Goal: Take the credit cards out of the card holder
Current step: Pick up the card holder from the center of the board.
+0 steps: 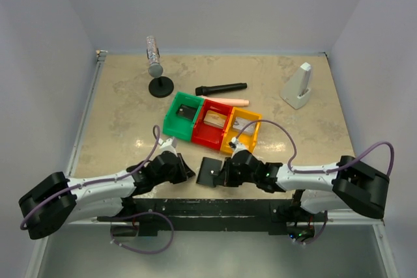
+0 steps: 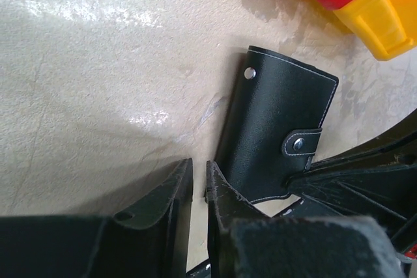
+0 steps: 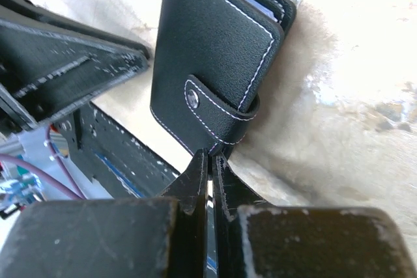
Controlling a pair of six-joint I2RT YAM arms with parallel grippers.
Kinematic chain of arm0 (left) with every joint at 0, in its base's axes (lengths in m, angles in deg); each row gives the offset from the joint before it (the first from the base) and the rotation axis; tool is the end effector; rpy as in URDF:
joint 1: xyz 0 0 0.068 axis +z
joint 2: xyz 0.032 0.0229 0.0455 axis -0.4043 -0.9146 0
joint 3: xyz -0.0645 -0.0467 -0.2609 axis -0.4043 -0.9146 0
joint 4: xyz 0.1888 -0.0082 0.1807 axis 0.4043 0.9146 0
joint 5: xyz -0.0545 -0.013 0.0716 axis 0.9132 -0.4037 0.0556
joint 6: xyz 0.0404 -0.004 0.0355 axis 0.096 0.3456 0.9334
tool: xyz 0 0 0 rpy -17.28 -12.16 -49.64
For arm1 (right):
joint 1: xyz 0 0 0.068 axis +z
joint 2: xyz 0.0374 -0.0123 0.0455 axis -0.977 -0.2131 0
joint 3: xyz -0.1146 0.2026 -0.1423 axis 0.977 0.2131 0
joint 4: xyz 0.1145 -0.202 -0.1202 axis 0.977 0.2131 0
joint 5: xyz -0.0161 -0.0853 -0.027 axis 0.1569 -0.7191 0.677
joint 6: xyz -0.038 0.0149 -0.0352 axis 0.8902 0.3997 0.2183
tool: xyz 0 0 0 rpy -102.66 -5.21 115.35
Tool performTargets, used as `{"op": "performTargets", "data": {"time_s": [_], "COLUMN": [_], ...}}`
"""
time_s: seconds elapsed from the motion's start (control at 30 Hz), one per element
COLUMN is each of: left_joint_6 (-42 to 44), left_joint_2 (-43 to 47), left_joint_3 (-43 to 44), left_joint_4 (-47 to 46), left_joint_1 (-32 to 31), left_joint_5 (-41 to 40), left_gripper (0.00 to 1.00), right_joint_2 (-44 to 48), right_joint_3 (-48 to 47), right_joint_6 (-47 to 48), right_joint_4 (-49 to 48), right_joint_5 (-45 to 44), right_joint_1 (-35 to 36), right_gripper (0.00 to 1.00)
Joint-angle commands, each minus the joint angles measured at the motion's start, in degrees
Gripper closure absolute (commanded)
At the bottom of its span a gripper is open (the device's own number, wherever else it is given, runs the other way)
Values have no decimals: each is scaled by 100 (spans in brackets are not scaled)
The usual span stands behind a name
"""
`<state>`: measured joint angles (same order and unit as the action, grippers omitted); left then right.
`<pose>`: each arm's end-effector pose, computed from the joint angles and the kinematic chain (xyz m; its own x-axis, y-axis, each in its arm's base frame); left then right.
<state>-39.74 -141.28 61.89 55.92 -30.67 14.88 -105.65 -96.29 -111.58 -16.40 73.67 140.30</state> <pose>0.1071 -0.1439 0.1291 -0.8571 -0.3726 -0.3556 -0.0563 0.7540 -0.6545 0.1033 0.2007 0.1405 -0.9295 0.1306 -0.3448 -0.1513 0.7178 0.6796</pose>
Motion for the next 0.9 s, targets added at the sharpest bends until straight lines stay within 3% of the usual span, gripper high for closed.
{"op": "performTargets", "data": {"time_s": [0.0, 0.13, 0.2, 0.47, 0.63, 0.87], "left_joint_6": [361, 572, 616, 1098, 1688, 1838], "left_joint_2": [436, 1139, 1525, 2362, 2792, 2828], "left_joint_3": [-12, -231, -284, 822, 885, 559], "left_joint_4": [88, -87, -44, 2108, 1435, -411], "left_joint_1": [-23, 12, 47, 179, 188, 188], "left_joint_5": [-191, -314, -384, -938, -175, 1555], "left_gripper": [79, 69, 59, 17, 16, 20], "right_joint_2": [394, 938, 1369, 2679, 2996, 3085], "right_joint_3": [176, 106, 71, -728, -1194, -1449], "right_joint_6": [501, 1002, 1230, 2294, 2611, 2708], "right_joint_4": [6, 435, 681, 2333, 2818, 2678], "right_joint_5": [-102, 223, 337, 672, 970, 1524], "right_joint_1": [6, 14, 6, 6, 6, 6], "right_gripper": [100, 100, 100, 100, 100, 100]}}
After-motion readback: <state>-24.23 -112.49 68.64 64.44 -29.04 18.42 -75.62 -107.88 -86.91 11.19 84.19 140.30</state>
